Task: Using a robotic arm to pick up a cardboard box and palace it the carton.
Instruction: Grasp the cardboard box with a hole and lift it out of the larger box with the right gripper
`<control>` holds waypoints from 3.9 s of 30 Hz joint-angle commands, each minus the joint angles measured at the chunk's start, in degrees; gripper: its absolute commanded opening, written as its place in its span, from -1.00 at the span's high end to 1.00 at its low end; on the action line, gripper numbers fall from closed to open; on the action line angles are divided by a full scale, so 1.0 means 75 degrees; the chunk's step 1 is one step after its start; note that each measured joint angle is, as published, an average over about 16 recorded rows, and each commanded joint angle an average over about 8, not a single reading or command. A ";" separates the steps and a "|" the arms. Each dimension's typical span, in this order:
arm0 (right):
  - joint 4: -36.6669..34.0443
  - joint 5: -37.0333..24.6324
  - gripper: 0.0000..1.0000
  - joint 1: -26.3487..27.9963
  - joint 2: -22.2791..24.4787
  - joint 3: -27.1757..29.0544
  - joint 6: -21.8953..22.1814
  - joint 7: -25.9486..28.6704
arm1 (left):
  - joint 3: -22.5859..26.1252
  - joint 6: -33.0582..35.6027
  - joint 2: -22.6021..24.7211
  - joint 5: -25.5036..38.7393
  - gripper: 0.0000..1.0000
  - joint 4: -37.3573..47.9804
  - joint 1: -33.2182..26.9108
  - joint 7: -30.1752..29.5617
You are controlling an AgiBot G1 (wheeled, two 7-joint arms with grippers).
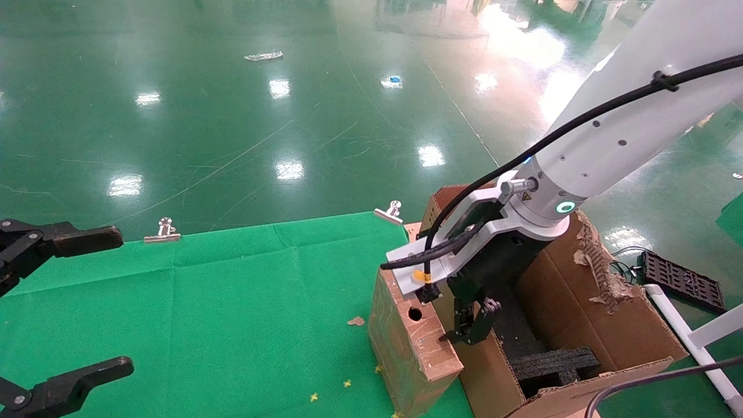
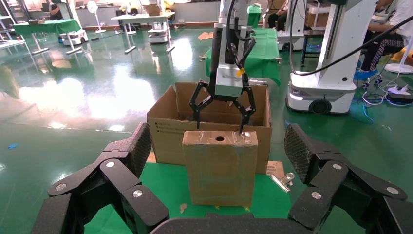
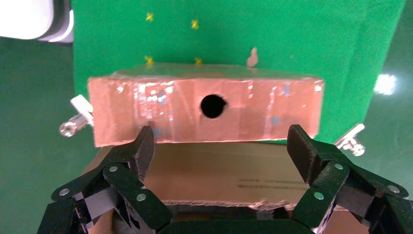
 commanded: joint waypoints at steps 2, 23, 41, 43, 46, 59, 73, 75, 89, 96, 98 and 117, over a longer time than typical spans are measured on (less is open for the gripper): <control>0.0000 0.0067 -1.00 0.0210 -0.0108 -0.0417 0.0026 0.0154 | 0.0002 -0.0001 -0.0001 -0.0001 -1.00 0.0000 0.0000 0.0001; -0.1639 0.0963 -1.00 0.0662 -0.0886 -0.1859 -0.0006 0.6503 | 0.0013 -0.0006 -0.0005 -0.0009 -1.00 0.0000 -0.0003 0.0007; -0.2782 0.1621 -1.00 0.0498 -0.1080 -0.2060 0.0136 0.6521 | 0.0022 -0.0010 -0.0009 -0.0015 -1.00 0.0000 -0.0005 0.0011; -0.2797 0.1660 -1.00 0.0497 -0.1073 -0.2064 0.0153 0.6521 | 0.0023 -0.0010 -0.0010 -0.0016 -1.00 0.0000 -0.0005 0.0012; -0.2836 0.1690 -1.00 0.0520 -0.1052 -0.2068 0.0175 0.6504 | 0.0025 -0.0011 -0.0010 -0.0017 -1.00 0.0000 -0.0005 0.0013; -0.3022 0.1714 -1.00 0.0489 -0.1007 -0.2184 0.0212 0.6496 | 0.0032 -0.0014 -0.0013 -0.0022 -1.00 0.0000 -0.0007 0.0016; -0.3348 0.1884 -1.00 0.0119 -0.1221 -0.2236 0.0327 0.6469 | 0.0039 -0.0017 -0.0016 -0.0027 -1.00 0.0000 -0.0008 0.0019; -0.3381 0.1907 -1.00 0.0174 -0.1205 -0.2214 0.0306 0.6433 | 0.0040 -0.0017 -0.0016 -0.0027 -1.00 0.0000 -0.0009 0.0020; -0.3385 0.2061 -1.00 0.0281 -0.1134 -0.2155 0.0319 0.6386 | 0.0046 -0.0020 -0.0019 -0.0032 -1.00 0.0000 -0.0010 0.0023; -0.3417 0.1964 -0.90 0.0005 -0.1296 -0.2278 0.0428 0.6412 | 0.0050 -0.0022 -0.0021 -0.0034 -1.00 0.0000 -0.0011 0.0025; -0.3416 0.1929 -0.65 -0.0048 -0.1333 -0.2307 0.0454 0.6417 | 0.0051 -0.0022 -0.0021 -0.0035 -1.00 0.0000 -0.0011 0.0025; -0.3354 0.2082 -1.00 0.0368 -0.1179 -0.2116 0.0399 0.6281 | 0.0060 -0.0026 -0.0025 -0.0041 -1.00 0.0000 -0.0013 0.0030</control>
